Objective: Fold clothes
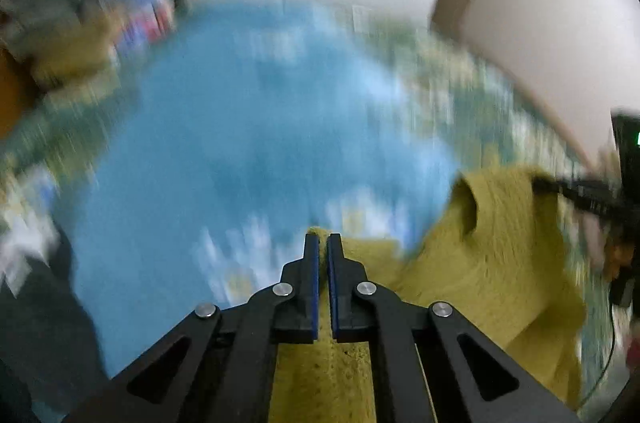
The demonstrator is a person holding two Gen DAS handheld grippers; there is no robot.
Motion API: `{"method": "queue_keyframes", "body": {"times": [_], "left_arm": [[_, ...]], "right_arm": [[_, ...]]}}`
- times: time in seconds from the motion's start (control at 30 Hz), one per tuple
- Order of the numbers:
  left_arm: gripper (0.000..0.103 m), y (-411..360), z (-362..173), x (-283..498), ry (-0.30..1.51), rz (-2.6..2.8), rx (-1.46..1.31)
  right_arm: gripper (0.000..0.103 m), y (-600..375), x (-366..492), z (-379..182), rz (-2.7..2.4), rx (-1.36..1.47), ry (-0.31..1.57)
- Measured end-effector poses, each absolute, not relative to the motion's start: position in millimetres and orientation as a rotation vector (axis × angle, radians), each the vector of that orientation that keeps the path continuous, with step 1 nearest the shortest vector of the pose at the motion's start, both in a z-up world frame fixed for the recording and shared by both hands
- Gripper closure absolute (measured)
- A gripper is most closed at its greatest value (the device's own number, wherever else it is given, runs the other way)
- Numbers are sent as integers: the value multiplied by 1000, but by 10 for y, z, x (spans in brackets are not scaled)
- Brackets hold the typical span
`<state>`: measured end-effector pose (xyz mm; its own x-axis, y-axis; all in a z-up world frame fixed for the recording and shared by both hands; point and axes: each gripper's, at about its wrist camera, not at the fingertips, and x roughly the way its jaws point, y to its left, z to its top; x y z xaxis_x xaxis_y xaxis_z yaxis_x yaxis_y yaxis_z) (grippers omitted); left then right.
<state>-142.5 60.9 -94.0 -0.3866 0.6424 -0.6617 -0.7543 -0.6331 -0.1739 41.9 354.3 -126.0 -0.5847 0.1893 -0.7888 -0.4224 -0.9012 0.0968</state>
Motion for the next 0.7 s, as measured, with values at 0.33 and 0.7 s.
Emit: {"method": "queue_keyframes", "body": {"times": [0.33,0.7], "left_arm": [[100,608,-1187,-1648,91,2157,-936],[102,-262,-872,-1037,-46,2064,-720]], "right_arm": [[91,3675,487,-1217,2453,-1033,403],[91,3195,1267,-1013,2673,-871,386]]}}
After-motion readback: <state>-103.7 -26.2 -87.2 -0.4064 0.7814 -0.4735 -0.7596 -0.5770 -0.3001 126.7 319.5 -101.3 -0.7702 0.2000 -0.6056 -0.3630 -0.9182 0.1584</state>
